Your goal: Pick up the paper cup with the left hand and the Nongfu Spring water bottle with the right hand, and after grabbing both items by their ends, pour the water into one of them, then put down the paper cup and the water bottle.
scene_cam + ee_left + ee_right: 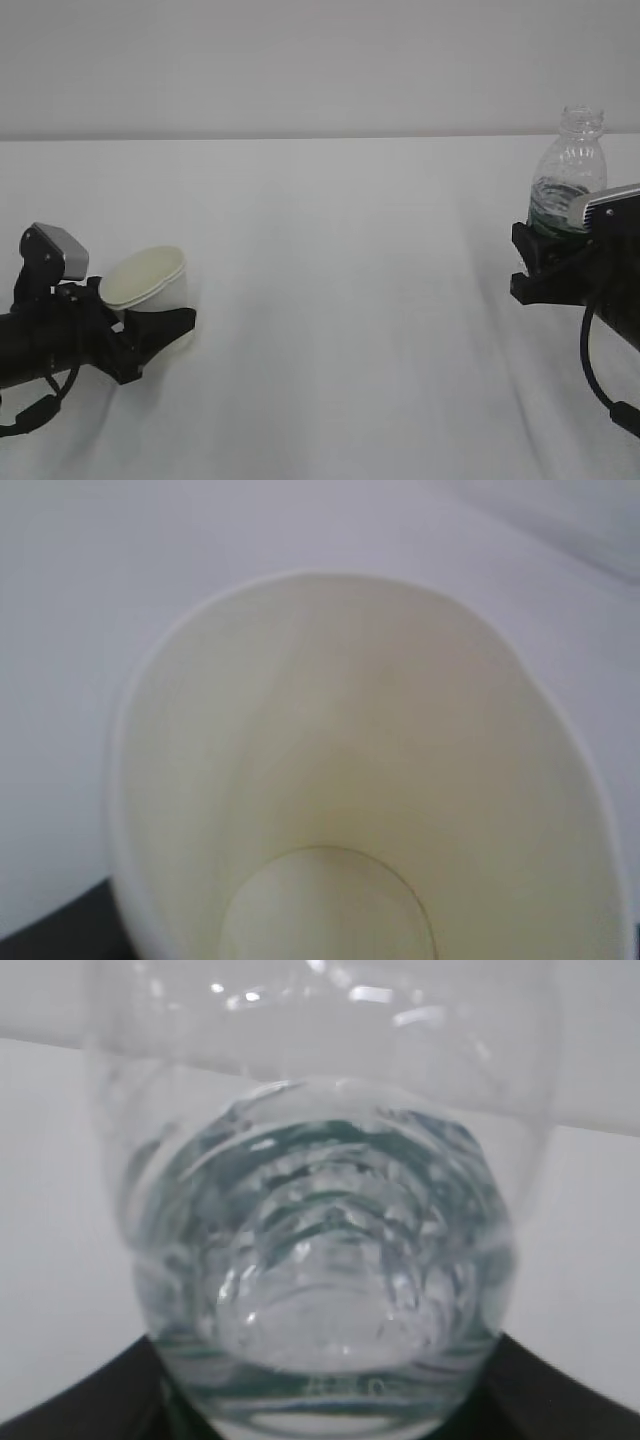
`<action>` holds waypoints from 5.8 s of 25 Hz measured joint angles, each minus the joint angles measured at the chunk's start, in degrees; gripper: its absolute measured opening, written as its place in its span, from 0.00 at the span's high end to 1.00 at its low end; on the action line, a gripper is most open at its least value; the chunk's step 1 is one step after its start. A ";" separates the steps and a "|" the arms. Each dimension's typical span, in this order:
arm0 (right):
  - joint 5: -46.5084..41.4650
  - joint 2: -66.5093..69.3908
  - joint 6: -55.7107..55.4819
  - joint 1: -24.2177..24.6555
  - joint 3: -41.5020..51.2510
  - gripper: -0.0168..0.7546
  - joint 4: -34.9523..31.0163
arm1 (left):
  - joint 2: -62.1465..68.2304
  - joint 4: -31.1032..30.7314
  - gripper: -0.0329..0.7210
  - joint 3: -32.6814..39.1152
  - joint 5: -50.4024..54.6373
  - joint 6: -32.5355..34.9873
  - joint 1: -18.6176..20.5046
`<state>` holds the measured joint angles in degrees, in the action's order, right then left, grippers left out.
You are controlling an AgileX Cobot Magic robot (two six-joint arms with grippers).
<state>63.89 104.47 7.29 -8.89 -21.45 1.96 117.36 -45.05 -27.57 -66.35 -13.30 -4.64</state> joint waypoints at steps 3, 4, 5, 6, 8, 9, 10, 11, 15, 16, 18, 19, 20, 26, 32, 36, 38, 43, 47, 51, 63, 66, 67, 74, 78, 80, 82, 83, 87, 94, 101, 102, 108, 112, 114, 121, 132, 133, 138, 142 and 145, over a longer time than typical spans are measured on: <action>0.00 0.00 0.00 0.00 0.00 0.46 0.00 | -0.76 -0.44 0.36 0.00 0.00 -0.48 -3.24; 0.00 0.00 0.00 0.00 0.00 0.46 0.00 | -0.84 -0.57 0.36 0.00 0.00 -0.59 -4.64; 0.00 0.00 0.00 0.00 0.00 0.46 0.00 | -0.90 -0.68 0.36 -0.25 0.00 -0.85 -5.86; 0.00 0.00 0.00 0.00 0.00 0.46 0.00 | -0.90 -0.89 0.36 -0.62 0.00 -1.24 -7.36; 0.00 0.00 0.00 0.00 0.00 0.46 0.00 | -0.90 -0.99 0.36 -1.59 0.00 -1.94 -9.91; 0.00 0.00 0.00 0.00 0.00 0.46 0.00 | -0.90 -1.14 0.36 -2.20 0.00 -2.24 -11.16; 0.00 0.00 0.00 0.00 0.00 0.46 0.00 | -0.90 -1.24 0.36 -2.71 0.00 -2.52 -12.27; 0.00 0.00 0.00 0.00 0.00 0.46 0.00 | -0.90 -1.38 0.36 -3.38 0.00 -3.02 -13.24; 0.00 0.00 0.00 0.00 0.00 0.46 0.00 | -0.90 -2.46 0.36 -6.18 0.00 -6.15 -15.24; 0.00 0.00 0.00 0.00 0.00 0.46 0.00 | -0.90 -3.15 0.36 -6.89 0.00 -6.86 -15.46; 0.00 0.00 0.00 0.00 0.00 0.46 0.10 | -0.90 -5.00 0.36 -7.97 0.00 -7.95 -15.59; 0.00 0.00 0.00 0.00 0.00 0.46 0.10 | -0.90 -5.85 0.36 -8.62 0.00 -8.50 -15.59; 0.00 0.00 0.00 0.00 0.00 0.46 0.10 | -0.90 -6.82 0.36 -9.11 0.08 -9.16 -15.68; 0.00 0.00 0.10 0.00 0.00 0.46 1.19 | -0.90 -13.03 0.36 -13.54 0.08 -14.02 -15.98; 0.00 0.00 1.18 0.00 0.00 0.46 2.17 | -0.90 -16.33 0.36 -17.90 0.66 -16.75 -19.38; 0.00 0.00 1.34 0.00 0.00 0.46 2.16 | -0.90 -17.26 0.36 -19.92 4.46 -17.45 -23.75; 0.00 0.00 1.43 0.00 0.00 0.46 2.16 | -0.90 -17.26 0.36 -19.93 5.14 -17.56 -25.06; 0.00 -0.11 1.43 0.00 0.00 0.46 2.89 | -0.90 -16.76 0.36 -19.93 5.52 -17.67 -25.61; 0.00 -2.25 1.43 0.00 1.45 0.46 4.15 | -0.90 -15.35 0.36 -19.93 5.86 -17.67 -25.61; 0.00 -6.60 1.47 0.00 4.15 0.46 4.25 | -0.78 -15.02 0.36 -20.87 6.54 -17.67 -25.61; 0.00 -13.20 1.56 0.00 11.41 0.46 4.37 | 1.58 -15.32 0.36 -23.50 5.77 -17.67 -29.00; 0.00 -13.20 1.56 0.00 13.35 0.46 4.13 | 1.58 -15.38 0.36 -24.13 5.88 -17.67 -29.97; 0.00 -13.20 1.56 0.00 13.57 0.46 4.13 | 1.58 -15.38 0.36 -24.37 5.88 -17.67 -30.40; 0.00 -14.94 1.45 0.00 13.70 0.46 4.13 | 1.58 -14.92 0.36 -24.50 6.65 -17.67 -31.62; 0.00 -18.50 1.45 0.00 13.70 0.46 2.94 | 1.58 -14.20 0.37 -24.50 7.24 -17.67 -31.62; 0.00 -20.04 1.45 0.00 13.70 0.46 2.70 | 1.58 -13.81 0.37 -24.50 7.24 -17.67 -31.62; 0.00 -21.27 1.45 0.00 13.70 0.46 2.59 | 1.58 -13.72 0.37 -24.50 7.24 -17.67 -31.62; 0.00 -21.60 1.45 0.00 13.70 0.46 2.59 | 1.58 -13.72 0.37 -24.50 7.24 -17.67 -31.62; 0.00 -23.24 1.35 0.00 13.70 0.46 2.59 | 1.58 -13.68 0.37 -24.50 7.31 -17.67 -31.62; -1.43 -23.98 1.27 0.00 13.20 0.46 1.52 | 1.58 -13.68 0.37 -24.50 7.31 -17.67 -31.62; -3.57 -23.98 1.27 0.00 10.33 0.46 1.35 | 1.58 -13.59 0.37 -24.50 7.31 -17.67 -31.66; -4.35 -23.98 1.27 0.00 9.80 0.46 1.35 | 1.58 -13.59 0.37 -24.50 7.31 -17.67 -31.66; -12.00 -23.98 1.27 0.00 7.02 0.46 2.40 | 1.58 -13.56 0.37 -24.50 7.31 -17.67 -31.66; -14.00 -23.98 1.40 0.00 6.34 0.46 2.99 | 1.58 -13.56 0.37 -25.13 8.46 -17.67 -31.76; -15.02 -23.98 2.43 0.00 5.92 0.46 3.35 | 1.58 -13.56 0.37 -26.10 9.91 -17.67 -31.76; -21.78 -23.98 5.72 0.00 3.00 0.46 5.10 | 2.74 -13.56 0.37 -28.71 10.49 -18.62 -31.76; -25.31 -23.98 9.74 0.00 2.19 0.46 5.31 | 2.92 -13.68 0.38 -28.98 10.49 -18.73 -31.76; -25.63 -23.98 10.17 0.00 2.19 0.46 5.31 | 2.92 -13.68 0.38 -28.98 10.49 -18.73 -31.76; -26.35 -23.98 12.05 0.00 2.19 0.46 5.31 | 2.92 -13.58 0.38 -28.98 10.49 -18.73 -31.76; -26.35 -23.98 14.24 0.00 2.19 0.46 5.31 | 2.92 -13.50 0.38 -29.13 10.49 -18.73 -31.76; -26.35 -23.98 15.69 0.00 2.19 0.46 5.31 | 3.25 -13.50 0.38 -30.18 10.53 -18.84 -31.93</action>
<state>37.53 80.49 22.98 -8.89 -19.26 7.27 120.61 -58.54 -57.75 -55.82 -32.13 -36.57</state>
